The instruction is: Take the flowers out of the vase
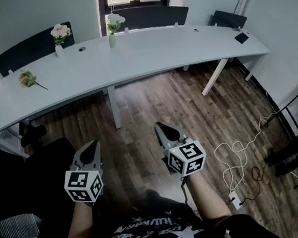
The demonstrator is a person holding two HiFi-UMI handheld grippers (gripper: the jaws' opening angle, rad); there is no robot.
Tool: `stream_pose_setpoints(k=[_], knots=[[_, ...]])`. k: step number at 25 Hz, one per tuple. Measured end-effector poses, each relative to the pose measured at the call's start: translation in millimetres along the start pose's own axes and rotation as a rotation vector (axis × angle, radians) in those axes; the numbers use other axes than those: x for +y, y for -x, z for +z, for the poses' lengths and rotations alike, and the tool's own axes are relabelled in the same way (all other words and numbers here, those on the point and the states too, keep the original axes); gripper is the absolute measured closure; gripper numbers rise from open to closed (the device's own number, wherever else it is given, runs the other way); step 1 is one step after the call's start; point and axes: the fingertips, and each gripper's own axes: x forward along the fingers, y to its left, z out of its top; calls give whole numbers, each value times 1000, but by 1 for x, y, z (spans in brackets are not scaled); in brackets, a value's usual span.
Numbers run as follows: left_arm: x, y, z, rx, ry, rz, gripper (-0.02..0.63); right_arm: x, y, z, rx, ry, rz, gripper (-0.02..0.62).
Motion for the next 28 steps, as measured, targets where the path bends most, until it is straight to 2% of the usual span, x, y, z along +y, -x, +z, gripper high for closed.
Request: stream_pose_setpoints(k=[16, 23, 28], knots=[[3, 26, -7, -18, 3, -34, 597, 30, 13, -8, -15, 1, -11, 594], [0, 35, -21, -5, 18, -78, 597, 29, 29, -22, -43, -58, -91, 594], [-5, 26, -26, -1, 37, -83, 597, 18, 40, -39, -20, -52, -99, 594]])
